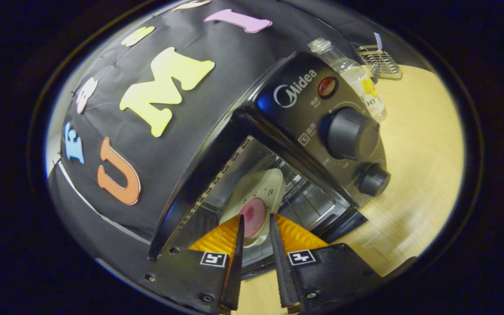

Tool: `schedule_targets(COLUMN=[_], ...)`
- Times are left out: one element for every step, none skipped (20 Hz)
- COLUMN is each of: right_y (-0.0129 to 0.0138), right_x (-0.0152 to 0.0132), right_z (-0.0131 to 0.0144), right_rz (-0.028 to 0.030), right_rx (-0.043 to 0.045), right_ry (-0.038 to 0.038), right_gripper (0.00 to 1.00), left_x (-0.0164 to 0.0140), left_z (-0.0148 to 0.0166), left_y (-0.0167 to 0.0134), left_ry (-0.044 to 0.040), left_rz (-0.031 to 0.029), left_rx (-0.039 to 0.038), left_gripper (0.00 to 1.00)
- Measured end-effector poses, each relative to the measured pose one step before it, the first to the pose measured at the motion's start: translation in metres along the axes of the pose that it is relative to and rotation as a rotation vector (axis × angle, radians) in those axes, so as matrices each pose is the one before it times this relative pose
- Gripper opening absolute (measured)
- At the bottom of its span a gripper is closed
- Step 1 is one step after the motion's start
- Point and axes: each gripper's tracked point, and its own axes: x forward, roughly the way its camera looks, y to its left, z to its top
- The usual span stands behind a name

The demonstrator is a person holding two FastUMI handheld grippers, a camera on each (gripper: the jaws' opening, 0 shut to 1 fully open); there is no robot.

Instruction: Open the electric oven with the left hand, put the food in, and close the electric oven.

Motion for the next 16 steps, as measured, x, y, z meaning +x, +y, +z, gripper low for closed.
schedule_targets(right_y=[0.00167, 0.00315, 0.00198, 0.00108, 0.00233, 0.00313, 0.004, 0.00387, 0.0055, 0.00463, 0.00218, 0.00194, 0.00374, -0.00114, -0.00008, 0.00062], right_x=[-0.00747, -0.00789, -0.0087, -0.0083, -0.0094, -0.01023, -0.01005, -0.00851, -0.00963, -0.01168, -0.01068, -0.01243, -0.01175, -0.01323, -0.01344, -0.01321], right_z=[-0.00067, -0.00008, -0.00022, -0.00144, -0.00083, -0.00139, -0.00109, -0.00171, -0.00159, -0.00075, 0.0016, 0.00149, 0.00412, 0.00361, 0.00512, 0.00259], right_rz=[0.00998, 0.01502, 0.00875, 0.00587, 0.00729, 0.0084, 0.01298, 0.02108, 0.02417, 0.01483, 0.00673, 0.0093, 0.01263, 0.00487, 0.00274, 0.00647], right_rx=[-0.00648, -0.00585, -0.01663, -0.01917, -0.02209, -0.02591, -0.02672, -0.03558, -0.04108, -0.04339, -0.03654, -0.0275, -0.02141, -0.02903, -0.02533, -0.02241], right_ry=[0.00114, 0.00026, -0.00056, -0.00054, -0.00321, -0.00206, -0.00492, 0.0016, 0.00367, 0.0033, -0.00466, -0.00585, -0.01136, -0.00598, -0.01061, -0.00138], right_gripper=[0.32, 0.34, 0.38, 0.47, 0.46, 0.51, 0.63, 0.74, 0.85, 0.9, 0.93, 0.94, 0.95, 0.95, 0.94, 0.94], left_x=[-0.00357, -0.00321, -0.00376, -0.00392, -0.00328, -0.00265, -0.00399, -0.00315, -0.0034, -0.00189, -0.00123, -0.00201, -0.00068, -0.0005, 0.00069, 0.00024], left_z=[0.00145, 0.0017, 0.00073, 0.00074, 0.00115, 0.00117, 0.00138, 0.00109, 0.00174, 0.00116, 0.00108, 0.0019, 0.00135, 0.00026, 0.00039, 0.00111], left_y=[-0.00158, -0.00211, -0.00001, 0.00058, -0.00132, -0.00144, -0.00201, -0.00286, -0.00274, -0.00189, -0.00237, -0.00187, -0.00142, -0.00167, -0.00331, -0.00308], left_ry=[-0.00271, -0.0034, -0.00363, -0.00105, 0.00003, 0.00059, -0.00175, 0.00046, -0.00014, 0.00157, 0.00172, -0.00007, -0.00215, 0.0025, 0.00458, 0.00262], left_rz=[-0.00358, -0.00004, 0.00416, 0.00513, 0.00492, 0.00238, -0.00213, -0.00352, -0.00463, -0.0034, -0.00232, -0.00058, -0.00144, -0.00087, -0.0039, -0.00162], left_rx=[-0.00011, 0.00248, 0.00621, 0.0081, 0.00926, 0.00743, 0.00426, -0.00163, -0.00414, -0.00386, -0.00136, 0.00145, 0.00313, 0.00154, 0.00054, -0.00065], left_gripper=[0.95, 0.95, 0.95, 0.95, 0.95, 0.95, 0.95, 0.95, 0.95, 0.95, 0.95, 0.95, 0.95, 0.95, 0.95, 0.95])
